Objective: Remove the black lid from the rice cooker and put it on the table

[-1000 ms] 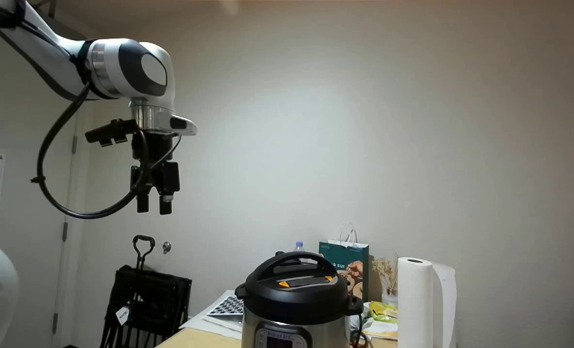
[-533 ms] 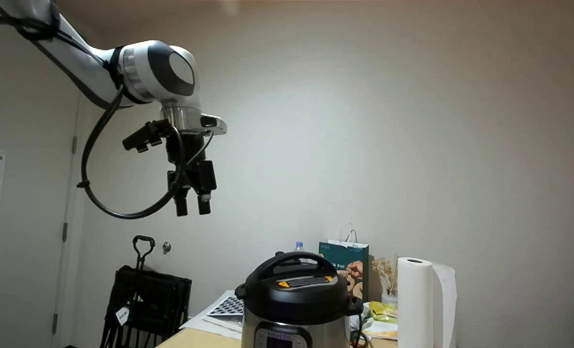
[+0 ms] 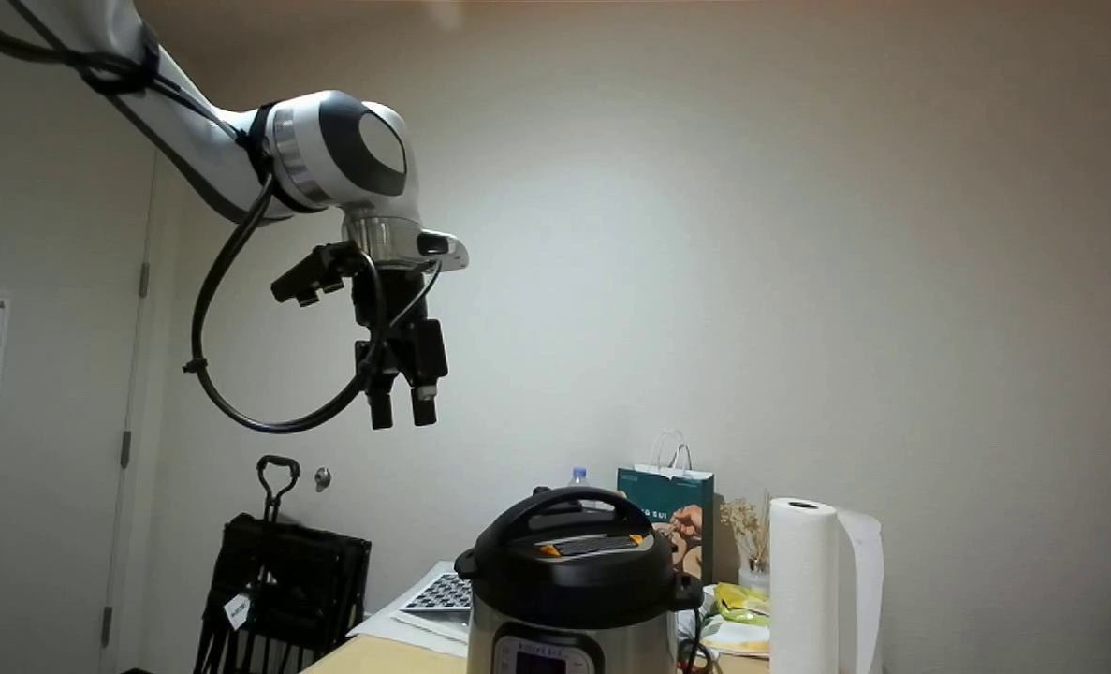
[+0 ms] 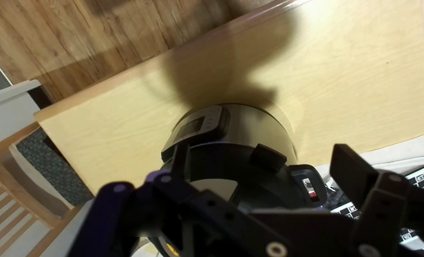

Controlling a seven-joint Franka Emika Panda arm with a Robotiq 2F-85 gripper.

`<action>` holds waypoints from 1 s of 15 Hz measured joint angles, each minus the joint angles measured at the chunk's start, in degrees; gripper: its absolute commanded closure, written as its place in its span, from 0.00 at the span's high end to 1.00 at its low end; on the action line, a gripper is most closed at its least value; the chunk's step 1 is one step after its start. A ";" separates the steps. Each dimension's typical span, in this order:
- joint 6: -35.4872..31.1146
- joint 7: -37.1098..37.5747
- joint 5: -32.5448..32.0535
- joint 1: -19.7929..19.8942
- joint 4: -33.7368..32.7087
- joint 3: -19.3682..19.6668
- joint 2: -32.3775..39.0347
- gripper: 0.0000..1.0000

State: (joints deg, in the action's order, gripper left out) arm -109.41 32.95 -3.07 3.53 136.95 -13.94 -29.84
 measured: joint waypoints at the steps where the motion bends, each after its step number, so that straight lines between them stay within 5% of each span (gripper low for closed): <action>1: 0.16 0.00 0.00 -0.07 -0.03 0.21 0.09 1.00; 9: 0.86 -12.60 -3.07 0.61 -5.55 9.30 10.37 1.00; 15: 0.84 -13.42 -4.15 0.45 -7.81 10.33 13.28 1.00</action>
State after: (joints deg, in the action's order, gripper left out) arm -108.57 19.53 -7.23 3.98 129.14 -3.61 -16.56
